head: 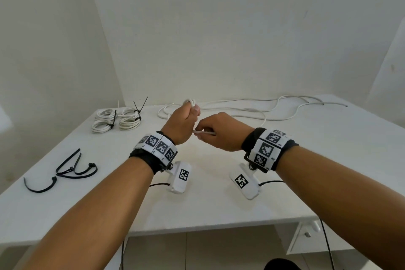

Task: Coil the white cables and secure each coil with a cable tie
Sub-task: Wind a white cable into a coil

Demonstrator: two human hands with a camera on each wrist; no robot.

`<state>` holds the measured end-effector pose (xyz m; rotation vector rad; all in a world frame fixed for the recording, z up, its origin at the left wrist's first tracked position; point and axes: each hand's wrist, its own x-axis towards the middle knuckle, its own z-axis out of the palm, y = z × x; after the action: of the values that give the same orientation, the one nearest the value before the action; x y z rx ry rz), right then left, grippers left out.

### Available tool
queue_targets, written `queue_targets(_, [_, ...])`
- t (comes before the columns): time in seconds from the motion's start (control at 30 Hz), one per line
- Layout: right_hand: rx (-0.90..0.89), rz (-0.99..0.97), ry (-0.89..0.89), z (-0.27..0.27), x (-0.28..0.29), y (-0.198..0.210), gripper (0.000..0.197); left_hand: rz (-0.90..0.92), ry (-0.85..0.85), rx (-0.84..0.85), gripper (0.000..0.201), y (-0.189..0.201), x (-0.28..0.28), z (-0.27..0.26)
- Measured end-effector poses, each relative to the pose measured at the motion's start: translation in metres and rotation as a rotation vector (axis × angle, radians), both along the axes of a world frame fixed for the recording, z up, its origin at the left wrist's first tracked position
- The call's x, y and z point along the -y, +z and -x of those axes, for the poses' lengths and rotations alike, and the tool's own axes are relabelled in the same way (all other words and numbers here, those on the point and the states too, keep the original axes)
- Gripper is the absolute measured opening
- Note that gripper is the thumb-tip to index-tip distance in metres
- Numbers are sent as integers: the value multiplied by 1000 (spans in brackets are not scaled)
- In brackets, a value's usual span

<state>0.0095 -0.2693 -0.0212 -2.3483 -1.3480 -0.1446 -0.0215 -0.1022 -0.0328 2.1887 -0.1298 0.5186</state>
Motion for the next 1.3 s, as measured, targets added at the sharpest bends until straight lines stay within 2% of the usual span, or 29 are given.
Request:
queue_targets(0.2, [-13,-44,84,-1,7,18,12,-122,-81,-119,38,6,5,11])
queue_targets(0.27, [-29,-120,86,-8,11,25,7,-94,-128,-153,44,8,6,16])
queue_targets(0.4, [-137,-358,92,-21,16,28,10,155,-184,-166,55,14,10,19])
queue_targets(0.47, [-189,-467,88,-24,18,30,12,321,-228,-159,52,17,11,20])
queue_targets(0.57, [-243,-588,81,-32,22,30,6,520,-384,-173,43,20,9,22])
queue_targets(0.63, [-299,-633,99,-36,23,25,4,618,-475,-193,45,20,9,23])
queue_targets(0.73, [-367,-657,74,-38,19,12,17,752,-562,-205,44,19,12,24])
queue_targets(0.87, [-338,-605,-9,-33,10,-6,45,916,-626,-156,39,16,17,21])
queue_targets(1.0, [-330,-509,-88,-27,5,-18,52,1063,-594,-66,36,21,24,19])
queue_targets(1.07, [-296,-434,-99,-24,2,-22,50,1130,-548,1,32,27,26,17])
queue_targets(1.3, [-189,-257,-110,-16,-8,-28,36,1153,-222,164,33,27,30,0])
